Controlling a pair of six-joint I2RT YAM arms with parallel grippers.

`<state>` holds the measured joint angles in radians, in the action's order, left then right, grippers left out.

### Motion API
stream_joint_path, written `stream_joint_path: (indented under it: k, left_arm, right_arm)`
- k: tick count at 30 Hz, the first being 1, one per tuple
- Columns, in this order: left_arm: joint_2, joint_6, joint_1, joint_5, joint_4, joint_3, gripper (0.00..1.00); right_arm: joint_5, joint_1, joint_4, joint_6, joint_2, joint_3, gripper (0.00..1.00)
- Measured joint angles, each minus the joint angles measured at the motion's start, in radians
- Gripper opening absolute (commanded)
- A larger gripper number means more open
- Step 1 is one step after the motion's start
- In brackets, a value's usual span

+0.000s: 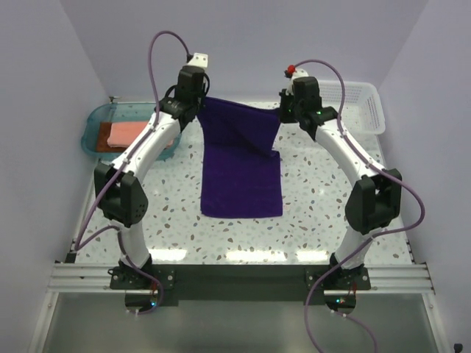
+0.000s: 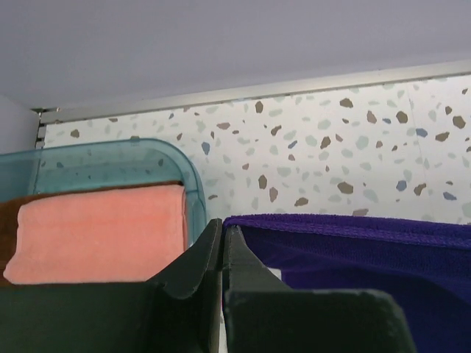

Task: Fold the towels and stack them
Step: Fold the towel

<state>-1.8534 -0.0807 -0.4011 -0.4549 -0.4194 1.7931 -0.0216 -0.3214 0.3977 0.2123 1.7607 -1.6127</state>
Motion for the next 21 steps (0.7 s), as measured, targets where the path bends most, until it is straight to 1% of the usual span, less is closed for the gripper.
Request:
stream_joint_path:
  k: [2,4,12,16,21]
  left_arm:
    - [-0.03,0.016,0.003,-0.003,0.006,0.052,0.0]
    - [-0.04,0.024,0.004,-0.003,0.011,0.072,0.0]
    - [-0.041,0.026,0.004,0.008,0.023,0.073,0.0]
    - [-0.026,0.025,0.003,0.016,0.048,0.03,0.0]
    - [0.025,0.022,0.003,0.039,0.05,-0.056,0.01]
  right_arm:
    - [-0.019,0.0,-0.006,-0.011,0.022,-0.034,0.0]
    - [-0.036,0.0,-0.016,-0.024,0.029,-0.048,0.0]
    - [-0.108,-0.005,-0.059,-0.11,0.029,-0.086,0.0]
    - [-0.117,-0.006,-0.067,-0.143,0.028,-0.092,0.0]
    - [-0.091,-0.006,-0.045,-0.151,0.011,-0.071,0.0]
